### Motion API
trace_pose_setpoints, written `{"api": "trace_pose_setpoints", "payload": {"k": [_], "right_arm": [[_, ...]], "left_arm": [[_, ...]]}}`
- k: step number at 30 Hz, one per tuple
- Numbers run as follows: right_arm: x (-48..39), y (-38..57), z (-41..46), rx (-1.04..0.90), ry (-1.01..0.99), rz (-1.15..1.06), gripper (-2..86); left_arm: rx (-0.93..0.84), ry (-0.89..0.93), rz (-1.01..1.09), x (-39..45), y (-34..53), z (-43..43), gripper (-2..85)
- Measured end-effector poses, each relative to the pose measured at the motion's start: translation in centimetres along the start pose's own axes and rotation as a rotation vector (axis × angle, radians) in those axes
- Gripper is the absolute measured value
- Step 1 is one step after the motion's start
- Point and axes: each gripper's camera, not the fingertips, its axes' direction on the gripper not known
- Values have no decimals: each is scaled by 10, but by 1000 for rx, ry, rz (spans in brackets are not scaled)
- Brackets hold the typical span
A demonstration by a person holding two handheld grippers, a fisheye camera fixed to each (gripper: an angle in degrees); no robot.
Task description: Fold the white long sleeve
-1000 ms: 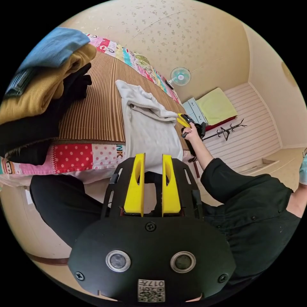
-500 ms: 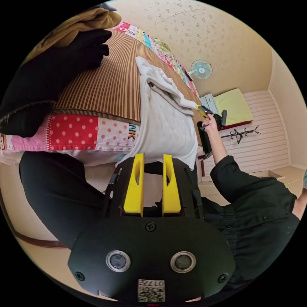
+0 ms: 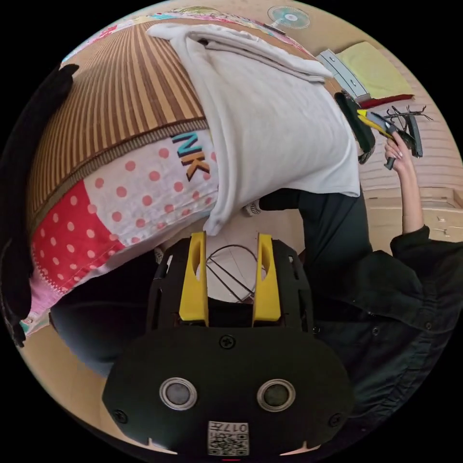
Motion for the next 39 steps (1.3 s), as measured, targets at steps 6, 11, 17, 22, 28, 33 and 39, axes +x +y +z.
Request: {"api": "trace_pose_setpoints", "payload": {"k": [6,11,17,22,28,33,39], "right_arm": [[32,83,10,-126,-103,105,124],[59,107,-3,-142,-246,155,127],[51,113,-4,-170,-245,122,133],[20,116,43,-291,-183,41,138],[42,139,68,-278,-163,123,69],[106,170,15,-87,-672,69,36],[167,233,-77,360,-1101,-120,26]], "left_arm": [[-122,-32,63,-15,-44,57,132],[-71,5,82,-33,-45,64,59],[-35,45,34,-45,-21,40,40],[-15,24,86,-35,7,17,36],[180,377,77,-70,61,-26,32],[486,714,67,-116,118,-77,30],[684,965,183,-147,168,-136,31]]}}
